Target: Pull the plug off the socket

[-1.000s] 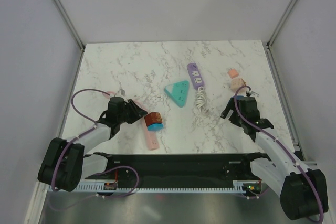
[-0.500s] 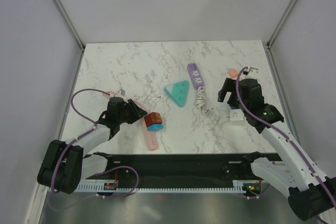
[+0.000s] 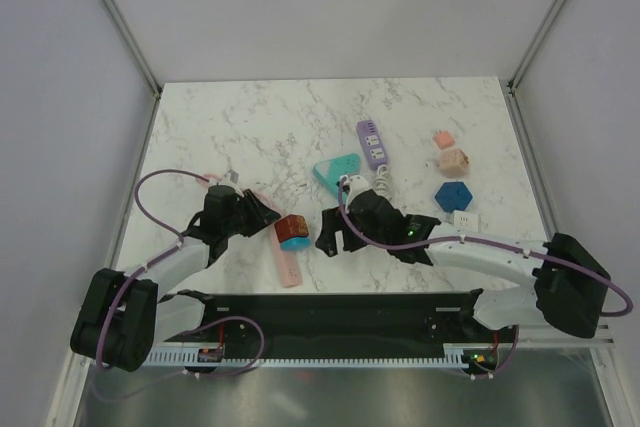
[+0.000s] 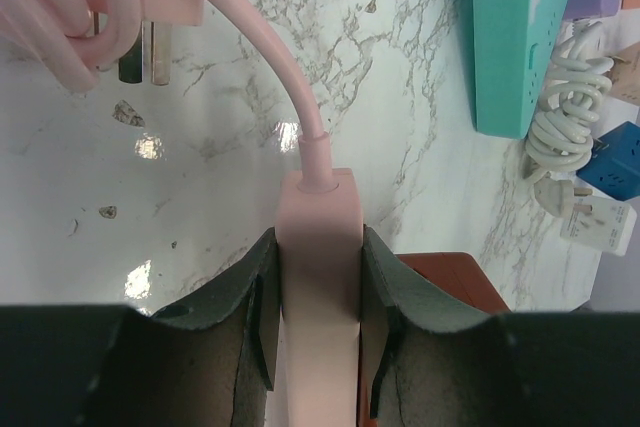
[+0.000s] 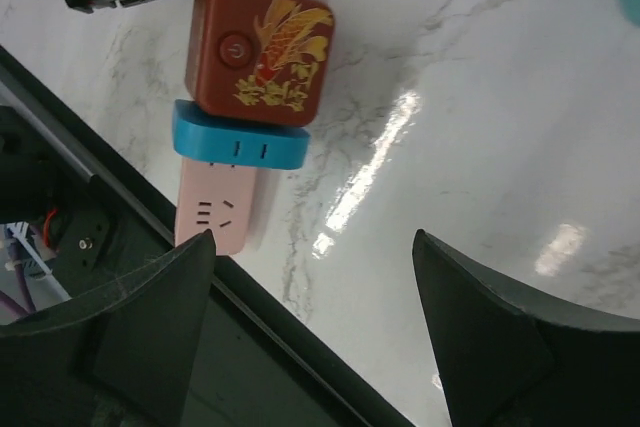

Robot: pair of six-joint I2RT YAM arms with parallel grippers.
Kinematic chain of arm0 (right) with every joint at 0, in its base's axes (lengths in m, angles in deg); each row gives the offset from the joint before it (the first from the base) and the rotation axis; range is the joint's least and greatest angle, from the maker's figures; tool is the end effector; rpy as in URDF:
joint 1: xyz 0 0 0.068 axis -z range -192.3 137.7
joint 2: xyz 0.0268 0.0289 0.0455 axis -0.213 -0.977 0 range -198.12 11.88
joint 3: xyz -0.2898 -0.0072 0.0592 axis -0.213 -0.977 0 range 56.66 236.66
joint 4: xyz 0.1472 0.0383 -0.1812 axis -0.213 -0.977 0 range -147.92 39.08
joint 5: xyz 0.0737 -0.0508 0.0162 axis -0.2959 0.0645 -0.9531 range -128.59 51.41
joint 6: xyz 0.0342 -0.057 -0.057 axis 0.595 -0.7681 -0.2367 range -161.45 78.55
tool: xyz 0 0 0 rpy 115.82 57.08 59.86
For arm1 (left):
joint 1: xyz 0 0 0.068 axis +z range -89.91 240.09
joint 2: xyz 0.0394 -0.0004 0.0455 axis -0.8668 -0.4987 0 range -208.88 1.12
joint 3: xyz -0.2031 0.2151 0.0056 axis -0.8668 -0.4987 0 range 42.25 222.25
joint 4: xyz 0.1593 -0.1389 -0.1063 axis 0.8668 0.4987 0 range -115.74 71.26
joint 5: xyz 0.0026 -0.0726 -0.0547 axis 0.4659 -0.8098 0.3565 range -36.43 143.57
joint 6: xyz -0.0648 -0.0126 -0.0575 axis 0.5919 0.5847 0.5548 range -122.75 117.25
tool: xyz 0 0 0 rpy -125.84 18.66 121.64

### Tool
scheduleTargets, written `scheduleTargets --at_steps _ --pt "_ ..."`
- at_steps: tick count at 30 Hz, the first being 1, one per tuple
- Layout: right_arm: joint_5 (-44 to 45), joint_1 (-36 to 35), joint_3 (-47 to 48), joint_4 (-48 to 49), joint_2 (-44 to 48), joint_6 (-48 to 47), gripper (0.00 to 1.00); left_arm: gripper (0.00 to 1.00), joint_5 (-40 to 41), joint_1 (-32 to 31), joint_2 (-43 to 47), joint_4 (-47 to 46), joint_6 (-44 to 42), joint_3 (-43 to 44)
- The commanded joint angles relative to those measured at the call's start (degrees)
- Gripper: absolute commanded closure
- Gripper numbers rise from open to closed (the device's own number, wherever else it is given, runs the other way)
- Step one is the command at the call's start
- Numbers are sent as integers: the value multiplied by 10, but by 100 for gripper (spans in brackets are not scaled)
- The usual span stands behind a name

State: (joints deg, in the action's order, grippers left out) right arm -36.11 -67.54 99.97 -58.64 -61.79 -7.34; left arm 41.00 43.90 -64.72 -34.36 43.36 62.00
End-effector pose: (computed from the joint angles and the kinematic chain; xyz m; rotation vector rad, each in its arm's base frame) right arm 0.1607 0.2257 0.2376 -0.4078 2.3216 0.7703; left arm 0.2024 -0.0763 0.1693 -0.4806 2.2900 -0.8166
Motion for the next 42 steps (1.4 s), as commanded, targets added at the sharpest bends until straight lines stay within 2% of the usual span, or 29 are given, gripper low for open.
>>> scheduleTargets --at_steps 1,7,14,23,30,37,39,40,41,42 --pt "-42 -28 7 147 -54 44 13 98 -25 -1 15 -21 -11 6" --pt "-67 -32 5 249 -117 94 2 98 -27 -1 22 -18 -11 6" --pt "-76 -36 8 290 -177 102 2 98 -32 -1 15 -23 -11 7" --pt "-53 -37 6 293 -190 104 2 98 -33 -1 18 -21 -12 5" --pt "-51 -37 4 313 -201 126 14 98 -34 -1 19 -20 -11 6" --pt "-49 -37 8 310 -211 140 16 98 -36 -1 19 -19 -11 6" --pt "-43 -37 8 306 -213 142 20 98 -35 -1 21 -19 -10 6" --pt "-42 -36 6 307 -212 143 23 98 -35 -1 21 -19 -10 6" --pt "-42 -37 5 308 -212 144 40 98 -35 -1 22 -19 -12 5" --pt "-42 -37 4 308 -210 145 46 98 -35 -1 22 -19 -11 5"
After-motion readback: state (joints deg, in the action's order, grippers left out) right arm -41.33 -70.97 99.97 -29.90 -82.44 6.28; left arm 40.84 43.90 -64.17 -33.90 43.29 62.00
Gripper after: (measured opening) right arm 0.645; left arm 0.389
